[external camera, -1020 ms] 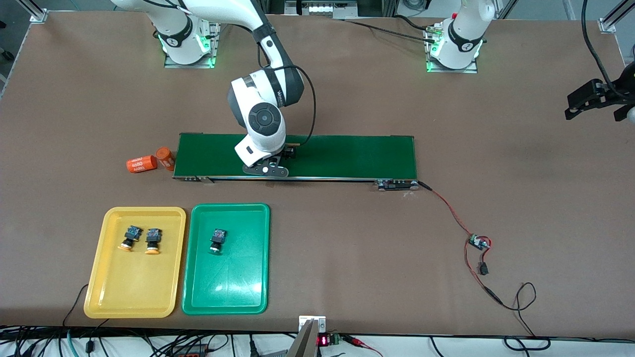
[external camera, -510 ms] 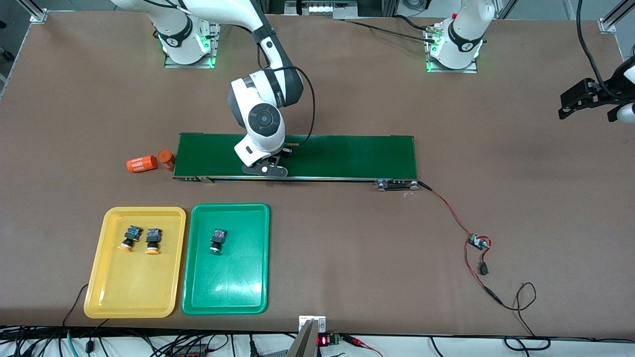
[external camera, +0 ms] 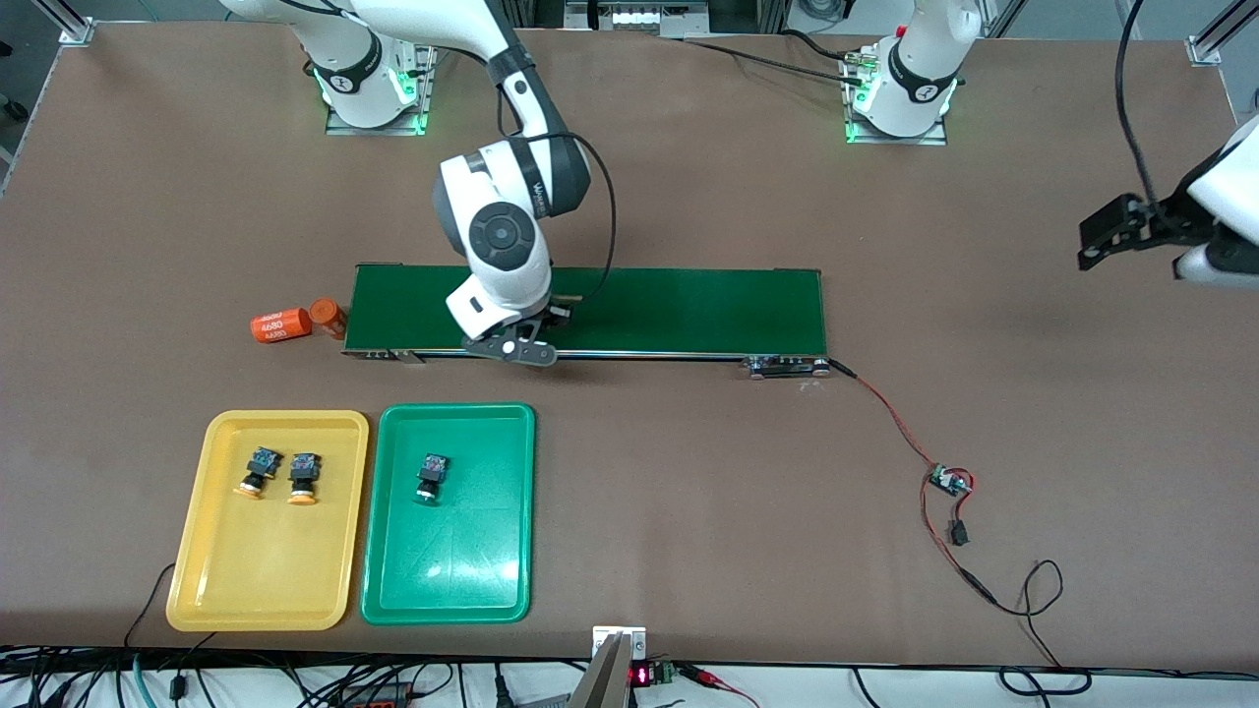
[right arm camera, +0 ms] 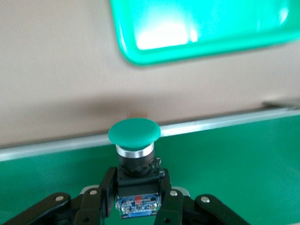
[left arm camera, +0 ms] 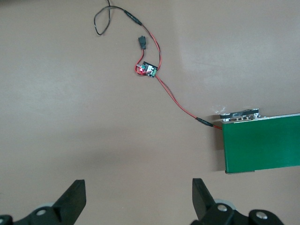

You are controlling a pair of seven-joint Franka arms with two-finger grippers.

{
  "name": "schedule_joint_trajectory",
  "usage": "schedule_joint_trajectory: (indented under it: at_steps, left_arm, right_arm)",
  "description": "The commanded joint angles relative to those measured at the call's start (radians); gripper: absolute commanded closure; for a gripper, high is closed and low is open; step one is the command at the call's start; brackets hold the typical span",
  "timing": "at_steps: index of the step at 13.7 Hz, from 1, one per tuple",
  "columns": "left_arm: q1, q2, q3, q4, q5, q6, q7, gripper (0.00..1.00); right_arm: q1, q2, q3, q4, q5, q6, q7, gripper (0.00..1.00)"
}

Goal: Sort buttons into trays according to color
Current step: 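Carry the second green button to the green tray with the right gripper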

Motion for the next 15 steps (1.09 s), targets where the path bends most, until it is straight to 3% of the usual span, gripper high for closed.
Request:
schedule_joint_trajectory:
  at_steps: [1, 6, 9, 13, 15]
  left_arm:
    - [-0.002, 0.004, -0.003, 0.008, -0.007, 0.003, 0.006, 0.00]
    - [0.002, 0.004, -0.020, 0.004, -0.006, -0.006, 0.003, 0.00]
    - [-0.002, 0.005, -0.033, 0.004, 0.003, 0.000, -0.011, 0.00]
    - [-0.001, 0.004, -0.033, 0.004, 0.000, -0.006, -0.009, 0.00]
    - [-0.001, 0.004, -0.033, 0.004, -0.001, -0.006, -0.006, 0.00]
  right_arm:
    - [-0.109, 0.051, 0.007, 0.138, 0.012, -0.009, -0.026, 0.73]
    - [-0.246, 0.201, 0.015, 0.335, 0.018, 0.036, -0.141, 0.73]
    - [-0.261, 0.246, 0.021, 0.351, 0.020, 0.135, -0.151, 0.73]
    - [-0.348, 0.278, 0.122, 0.352, 0.018, 0.254, -0.156, 0.73]
    - [-0.359, 0.300, 0.128, 0.352, 0.018, 0.285, -0.176, 0.73]
